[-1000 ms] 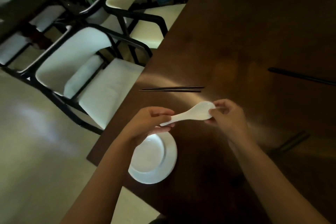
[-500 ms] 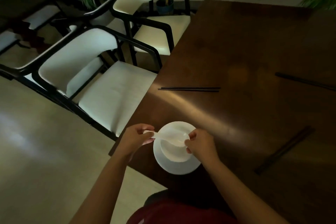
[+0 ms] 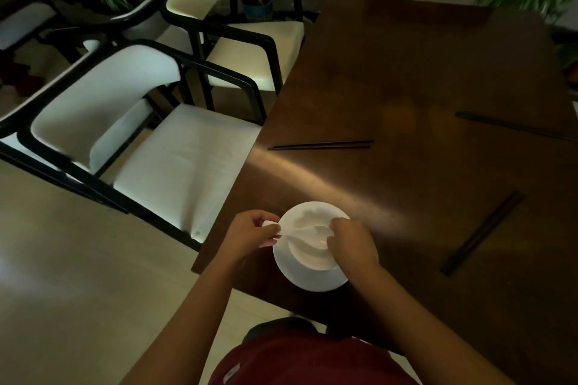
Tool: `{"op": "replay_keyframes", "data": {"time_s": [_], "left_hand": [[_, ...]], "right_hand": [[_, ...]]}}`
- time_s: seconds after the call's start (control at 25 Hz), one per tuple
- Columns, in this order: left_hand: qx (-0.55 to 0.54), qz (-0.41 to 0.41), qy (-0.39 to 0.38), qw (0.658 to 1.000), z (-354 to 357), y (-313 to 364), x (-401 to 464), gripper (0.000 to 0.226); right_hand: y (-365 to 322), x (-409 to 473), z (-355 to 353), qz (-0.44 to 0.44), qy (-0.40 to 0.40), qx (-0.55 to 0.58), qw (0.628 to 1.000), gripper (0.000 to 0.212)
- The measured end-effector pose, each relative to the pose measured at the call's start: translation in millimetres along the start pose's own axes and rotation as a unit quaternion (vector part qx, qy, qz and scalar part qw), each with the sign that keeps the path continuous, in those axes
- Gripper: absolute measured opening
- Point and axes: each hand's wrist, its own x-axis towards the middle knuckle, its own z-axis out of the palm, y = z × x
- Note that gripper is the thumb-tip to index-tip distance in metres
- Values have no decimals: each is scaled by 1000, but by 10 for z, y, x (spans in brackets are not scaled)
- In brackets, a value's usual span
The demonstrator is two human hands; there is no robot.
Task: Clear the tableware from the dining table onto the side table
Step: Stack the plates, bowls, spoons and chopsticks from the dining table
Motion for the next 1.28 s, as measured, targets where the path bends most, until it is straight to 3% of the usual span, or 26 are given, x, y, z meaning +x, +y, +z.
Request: {"op": "replay_keyframes", "data": {"time_s": [0.4, 0.56, 0.6, 0.72, 0.8, 0.92, 1.08, 1.2, 1.28], "left_hand": [[75, -6, -41, 996, -30, 54, 134, 10], [52, -80, -86, 992, -95, 149, 195, 4], [83, -90, -94, 988, -152, 188, 234, 11], [221, 9, -10, 975, -295, 345, 503, 25], [266, 112, 53, 956, -288, 531, 749, 25], [314, 216, 50, 923, -38, 799, 1233, 29], [452, 291, 30, 843, 447, 913, 1896, 43], [562, 297, 16, 772, 682, 821, 2247, 45], [569, 310, 19, 761, 718, 737, 2371, 37]], "right_hand": [[58, -116, 48, -46, 35, 4, 998, 29], [159, -11, -146, -54, 87, 74, 992, 26], [204, 68, -226, -56, 100, 76, 990, 23], [357, 409, -446, -49, 137, 69, 987, 23], [420, 703, -555, -46, 143, 44, 988, 31], [458, 1236, -651, -81, 139, -16, 987, 45], [440, 1928, -618, -128, 105, -157, 974, 53], [498, 2289, -464, -155, 88, -179, 968, 47], [567, 2437, -383, -172, 82, -188, 963, 42]]}}
